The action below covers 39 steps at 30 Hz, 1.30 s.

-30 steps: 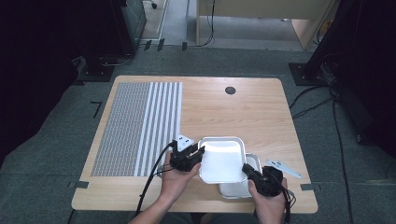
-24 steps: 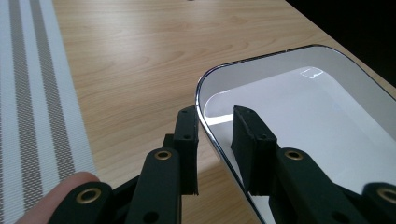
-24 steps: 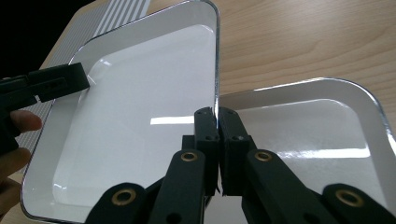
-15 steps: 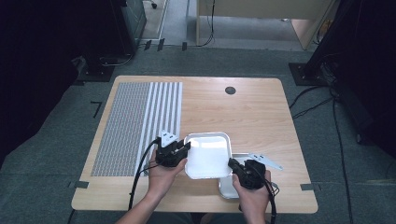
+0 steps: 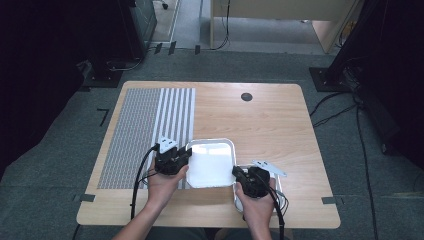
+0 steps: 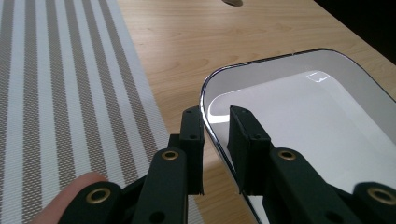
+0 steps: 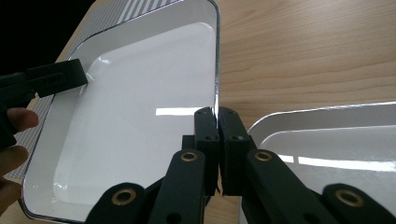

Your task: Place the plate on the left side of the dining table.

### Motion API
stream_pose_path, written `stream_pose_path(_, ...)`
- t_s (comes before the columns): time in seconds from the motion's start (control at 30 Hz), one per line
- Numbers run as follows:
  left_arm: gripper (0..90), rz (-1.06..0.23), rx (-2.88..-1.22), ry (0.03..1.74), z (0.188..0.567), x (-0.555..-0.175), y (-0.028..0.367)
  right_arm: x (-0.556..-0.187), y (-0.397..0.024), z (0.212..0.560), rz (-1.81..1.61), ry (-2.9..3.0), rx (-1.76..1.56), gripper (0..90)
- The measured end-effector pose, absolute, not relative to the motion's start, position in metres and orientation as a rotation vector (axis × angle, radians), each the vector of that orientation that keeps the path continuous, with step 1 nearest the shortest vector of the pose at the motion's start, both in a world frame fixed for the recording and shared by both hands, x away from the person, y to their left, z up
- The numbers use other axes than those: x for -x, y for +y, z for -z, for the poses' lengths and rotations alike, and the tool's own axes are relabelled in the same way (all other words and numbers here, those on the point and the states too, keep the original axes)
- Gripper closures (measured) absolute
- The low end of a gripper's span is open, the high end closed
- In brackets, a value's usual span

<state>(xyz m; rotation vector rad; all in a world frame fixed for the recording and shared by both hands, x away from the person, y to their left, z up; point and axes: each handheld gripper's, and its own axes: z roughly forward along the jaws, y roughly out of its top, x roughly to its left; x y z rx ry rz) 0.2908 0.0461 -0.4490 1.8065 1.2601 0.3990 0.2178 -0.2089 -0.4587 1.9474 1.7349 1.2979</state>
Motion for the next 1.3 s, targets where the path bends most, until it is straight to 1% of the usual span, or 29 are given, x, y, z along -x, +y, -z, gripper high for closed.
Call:
stream_pose_path(0.43, 78.4, -0.439, -1.775, 1.313, 0.447, -0.301, 0.082, -0.236, -0.172, 0.46, -1.321, 1.773, -1.938, 88.6)
stream_pose_path(1.3, 79.8, -0.507, -1.722, 1.425, 0.456, -0.321, 0.137, -0.266, -0.111, 0.469, -1.336, 1.856, -1.922, 87.4)
